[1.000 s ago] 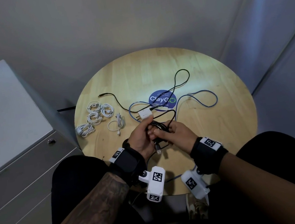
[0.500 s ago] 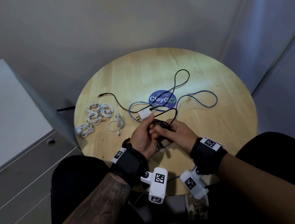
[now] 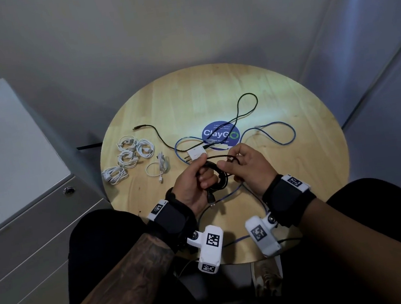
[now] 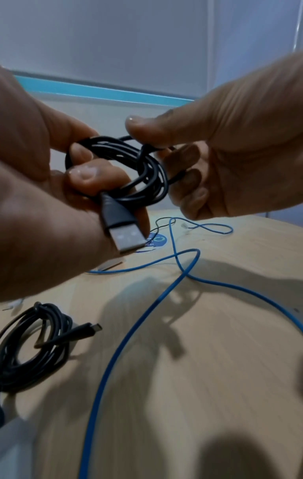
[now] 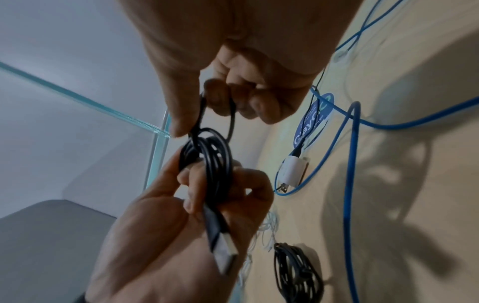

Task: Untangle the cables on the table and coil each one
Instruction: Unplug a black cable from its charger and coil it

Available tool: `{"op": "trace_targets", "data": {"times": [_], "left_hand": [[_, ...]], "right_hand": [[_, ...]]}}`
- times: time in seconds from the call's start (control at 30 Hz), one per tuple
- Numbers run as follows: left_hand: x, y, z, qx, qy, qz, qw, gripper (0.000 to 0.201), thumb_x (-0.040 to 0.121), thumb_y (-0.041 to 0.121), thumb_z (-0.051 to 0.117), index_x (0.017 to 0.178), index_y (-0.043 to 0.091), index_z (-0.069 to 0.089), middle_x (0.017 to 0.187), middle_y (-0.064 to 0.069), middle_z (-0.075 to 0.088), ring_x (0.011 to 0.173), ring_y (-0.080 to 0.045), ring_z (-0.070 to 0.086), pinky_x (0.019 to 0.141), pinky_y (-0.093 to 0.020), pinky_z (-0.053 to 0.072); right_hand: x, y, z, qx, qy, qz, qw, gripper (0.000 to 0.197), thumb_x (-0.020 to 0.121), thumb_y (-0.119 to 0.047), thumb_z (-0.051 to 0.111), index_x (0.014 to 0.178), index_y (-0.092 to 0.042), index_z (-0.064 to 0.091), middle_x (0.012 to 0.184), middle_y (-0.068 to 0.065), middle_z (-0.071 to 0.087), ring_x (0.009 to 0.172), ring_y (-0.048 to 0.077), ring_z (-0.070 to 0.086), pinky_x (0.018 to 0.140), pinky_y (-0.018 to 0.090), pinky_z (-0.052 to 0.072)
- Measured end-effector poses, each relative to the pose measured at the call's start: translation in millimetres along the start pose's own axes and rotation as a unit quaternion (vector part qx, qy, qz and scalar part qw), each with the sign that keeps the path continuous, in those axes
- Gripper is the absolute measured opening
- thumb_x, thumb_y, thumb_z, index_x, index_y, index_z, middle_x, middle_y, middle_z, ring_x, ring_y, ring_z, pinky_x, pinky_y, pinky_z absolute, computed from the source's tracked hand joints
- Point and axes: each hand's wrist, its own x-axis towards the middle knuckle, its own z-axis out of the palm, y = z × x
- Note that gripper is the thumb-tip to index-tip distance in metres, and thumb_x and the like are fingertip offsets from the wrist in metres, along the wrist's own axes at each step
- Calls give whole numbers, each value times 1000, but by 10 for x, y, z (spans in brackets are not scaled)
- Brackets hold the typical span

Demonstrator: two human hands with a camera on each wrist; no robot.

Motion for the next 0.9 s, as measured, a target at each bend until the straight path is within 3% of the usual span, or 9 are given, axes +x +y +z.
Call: {"op": "trace_targets", "data": {"times": [0.1, 0.23, 0.37, 0.5, 0.6, 0.7, 0.83, 0.9], "left_hand": [[1, 0, -1, 12, -28, 1, 1000, 40, 98, 27, 48, 64, 19, 31, 48, 5, 24, 40, -6, 22, 52, -22, 14], [19, 27, -23, 52, -23, 2, 998, 42, 98, 27, 49, 61, 18, 31, 48, 5, 23, 40, -7, 21, 59, -28, 7], [24, 56, -87, 42, -27, 0, 999, 43, 96, 28, 53, 59, 19, 33, 48, 5, 23, 41, -7, 22, 59, -27, 8], [34, 137, -142, 27, -14, 5, 1000, 43, 94, 29, 53, 57, 20, 34, 47, 6, 24, 38, -6, 21, 53, -23, 12], [41, 145, -144, 41, -18, 5, 999, 42, 93, 30, 54, 57, 20, 33, 47, 6, 24, 38, -6, 22, 57, -27, 9], [22, 99, -100, 53, -18, -1, 998, 42, 92, 28, 54, 58, 19, 32, 47, 5, 25, 37, -7, 22, 53, -25, 12], [-7, 53, -87, 71, -9, -15, 997, 44, 97, 27, 49, 59, 19, 31, 46, 5, 25, 37, -7, 22, 52, -22, 14], [-4, 49, -89, 62, -14, -18, 998, 43, 95, 27, 52, 57, 19, 32, 47, 5, 24, 37, -7, 21, 52, -23, 11]], "right_hand": [[-4, -15, -16, 25, -19, 24, 999, 13, 85, -7, 72, 90, -13, 61, 60, -3, 55, 46, 7, 37, 45, 20, 26], [-8, -61, -95, -10, -36, 38, 999, 10, 93, -12, 64, 99, -7, 69, 53, 1, 55, 43, 7, 37, 42, 15, 29], [0, -131, -130, -8, -57, 63, 996, 22, 101, -20, 50, 95, -5, 66, 72, 10, 65, 44, 10, 37, 39, 19, 24], [56, -229, -256, -53, -28, 59, 996, 14, 100, -17, 54, 96, -8, 63, 94, 7, 73, 52, 9, 52, 42, 19, 40], [31, -219, -214, -39, -87, 74, 993, 17, 101, -20, 51, 104, -12, 65, 87, -3, 73, 64, 9, 57, 50, 21, 48], [6, -143, -141, -12, -108, 74, 991, 23, 103, -19, 46, 110, -14, 68, 80, -2, 68, 60, 10, 47, 48, 19, 40], [12, -69, -149, -60, -137, 59, 987, 21, 100, -16, 52, 99, -17, 72, 79, -1, 62, 58, 7, 39, 49, 17, 30], [35, -86, -157, -56, -119, 40, 991, 20, 100, -14, 52, 95, -14, 71, 76, -4, 61, 59, 5, 41, 49, 18, 29]]}}
